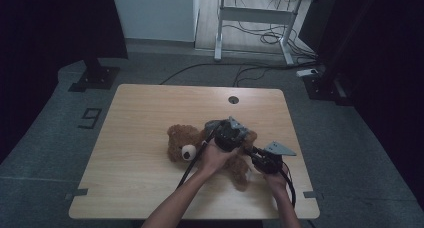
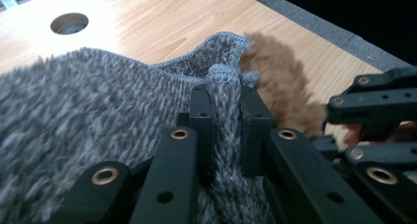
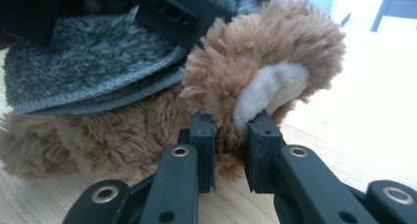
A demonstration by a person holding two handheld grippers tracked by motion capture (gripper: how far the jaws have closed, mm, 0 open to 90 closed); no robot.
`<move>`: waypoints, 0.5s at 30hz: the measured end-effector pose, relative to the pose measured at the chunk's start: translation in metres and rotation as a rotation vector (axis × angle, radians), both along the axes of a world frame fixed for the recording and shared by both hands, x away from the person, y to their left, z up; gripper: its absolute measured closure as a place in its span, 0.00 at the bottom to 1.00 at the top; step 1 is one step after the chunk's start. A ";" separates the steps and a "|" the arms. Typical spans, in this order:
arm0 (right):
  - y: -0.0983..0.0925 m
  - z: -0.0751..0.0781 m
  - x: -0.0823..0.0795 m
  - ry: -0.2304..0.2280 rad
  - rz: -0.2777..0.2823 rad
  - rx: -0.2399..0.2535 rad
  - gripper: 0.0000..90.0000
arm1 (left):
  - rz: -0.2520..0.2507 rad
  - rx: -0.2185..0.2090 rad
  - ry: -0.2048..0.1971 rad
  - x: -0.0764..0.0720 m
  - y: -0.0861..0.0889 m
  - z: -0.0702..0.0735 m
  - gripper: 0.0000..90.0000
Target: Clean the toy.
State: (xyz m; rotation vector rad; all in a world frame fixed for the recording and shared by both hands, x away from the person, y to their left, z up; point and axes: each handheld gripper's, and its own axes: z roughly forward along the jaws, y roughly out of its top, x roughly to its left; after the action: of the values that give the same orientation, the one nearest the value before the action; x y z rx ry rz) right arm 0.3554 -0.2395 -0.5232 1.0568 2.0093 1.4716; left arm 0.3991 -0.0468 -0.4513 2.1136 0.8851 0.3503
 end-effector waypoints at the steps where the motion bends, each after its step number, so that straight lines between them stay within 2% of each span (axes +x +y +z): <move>1: 0.000 0.000 0.000 -0.002 -0.001 0.001 0.85 | 0.016 0.008 -0.008 -0.001 0.003 0.001 0.88; 3: 0.001 0.001 -0.001 -0.009 -0.005 -0.001 0.85 | 0.055 0.021 -0.036 -0.003 0.014 0.004 0.88; 5: 0.000 0.001 -0.001 -0.010 -0.003 -0.002 0.85 | 0.078 0.005 -0.037 -0.003 0.031 0.007 0.88; 9: 0.000 0.001 -0.001 -0.008 -0.006 0.000 0.85 | 0.145 0.009 -0.066 -0.004 0.072 0.011 0.88; 11: -0.001 0.000 0.000 -0.002 -0.006 -0.001 0.85 | 0.163 -0.016 -0.052 -0.002 0.093 0.010 0.88; 12: -0.001 0.000 0.000 -0.001 -0.005 0.004 0.85 | 0.168 -0.048 -0.031 -0.001 0.108 0.008 0.88; 13: 0.000 -0.001 0.000 -0.002 0.002 0.007 0.85 | 0.172 -0.066 -0.023 0.000 0.116 0.007 0.88; 15: 0.001 -0.001 0.000 -0.008 0.005 0.005 0.85 | 0.170 -0.094 -0.023 -0.003 0.132 0.008 0.88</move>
State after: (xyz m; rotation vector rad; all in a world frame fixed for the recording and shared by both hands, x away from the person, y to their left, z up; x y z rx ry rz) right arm 0.3556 -0.2381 -0.5242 1.0467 2.0057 1.4819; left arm 0.3962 0.0855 -0.4433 1.9501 1.0505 0.4111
